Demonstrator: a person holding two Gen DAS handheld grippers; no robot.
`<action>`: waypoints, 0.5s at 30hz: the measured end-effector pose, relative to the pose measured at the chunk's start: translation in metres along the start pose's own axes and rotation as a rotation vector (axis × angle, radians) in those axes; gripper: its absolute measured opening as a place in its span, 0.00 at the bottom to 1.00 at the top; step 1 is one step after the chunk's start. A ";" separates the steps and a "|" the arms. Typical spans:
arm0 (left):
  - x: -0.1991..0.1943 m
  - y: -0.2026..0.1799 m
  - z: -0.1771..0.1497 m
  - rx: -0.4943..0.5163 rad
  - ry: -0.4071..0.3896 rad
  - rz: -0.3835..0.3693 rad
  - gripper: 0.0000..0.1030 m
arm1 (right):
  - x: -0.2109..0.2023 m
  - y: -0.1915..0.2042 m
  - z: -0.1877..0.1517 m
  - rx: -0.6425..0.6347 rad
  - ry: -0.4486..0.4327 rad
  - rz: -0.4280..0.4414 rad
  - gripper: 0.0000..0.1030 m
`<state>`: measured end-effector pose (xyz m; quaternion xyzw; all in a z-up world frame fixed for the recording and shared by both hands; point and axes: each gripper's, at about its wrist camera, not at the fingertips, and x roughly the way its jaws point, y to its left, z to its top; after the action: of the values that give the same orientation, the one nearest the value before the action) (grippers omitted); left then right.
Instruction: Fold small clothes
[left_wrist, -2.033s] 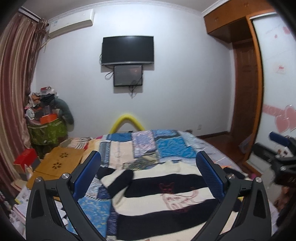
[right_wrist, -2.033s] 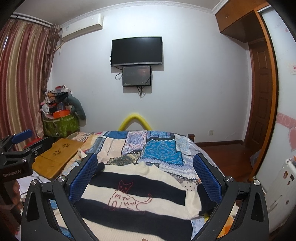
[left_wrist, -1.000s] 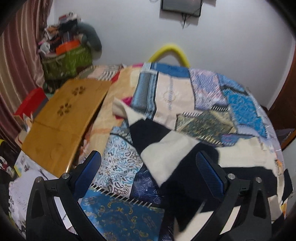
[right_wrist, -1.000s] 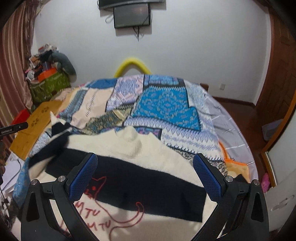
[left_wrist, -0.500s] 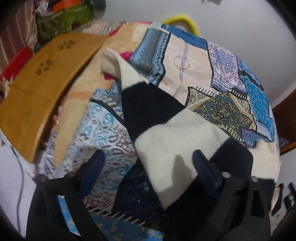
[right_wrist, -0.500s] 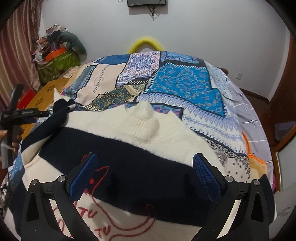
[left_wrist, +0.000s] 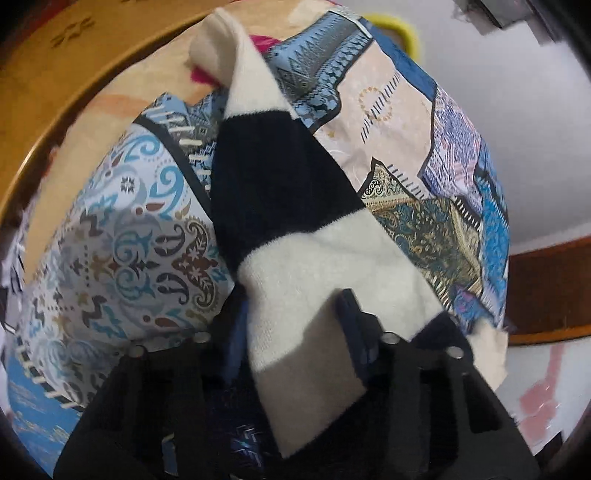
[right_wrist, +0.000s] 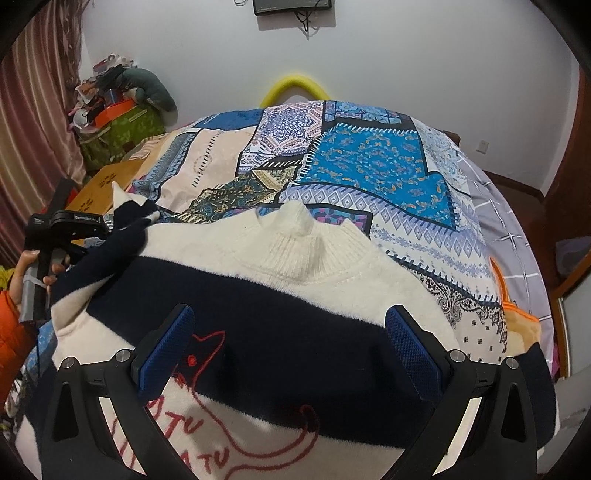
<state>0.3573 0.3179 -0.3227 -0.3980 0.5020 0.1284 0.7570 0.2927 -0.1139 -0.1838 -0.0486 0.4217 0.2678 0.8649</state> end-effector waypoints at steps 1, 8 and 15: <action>0.002 0.000 0.000 -0.010 0.019 -0.025 0.26 | -0.001 0.000 0.000 0.004 0.002 0.002 0.99; -0.016 -0.020 -0.007 0.075 -0.011 0.030 0.12 | -0.012 -0.002 0.000 0.012 -0.001 -0.005 0.99; -0.068 -0.069 -0.024 0.230 -0.102 0.018 0.11 | -0.030 -0.004 0.003 0.011 -0.021 -0.032 0.99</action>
<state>0.3508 0.2695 -0.2359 -0.2970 0.4779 0.0968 0.8210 0.2820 -0.1293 -0.1601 -0.0481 0.4133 0.2521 0.8737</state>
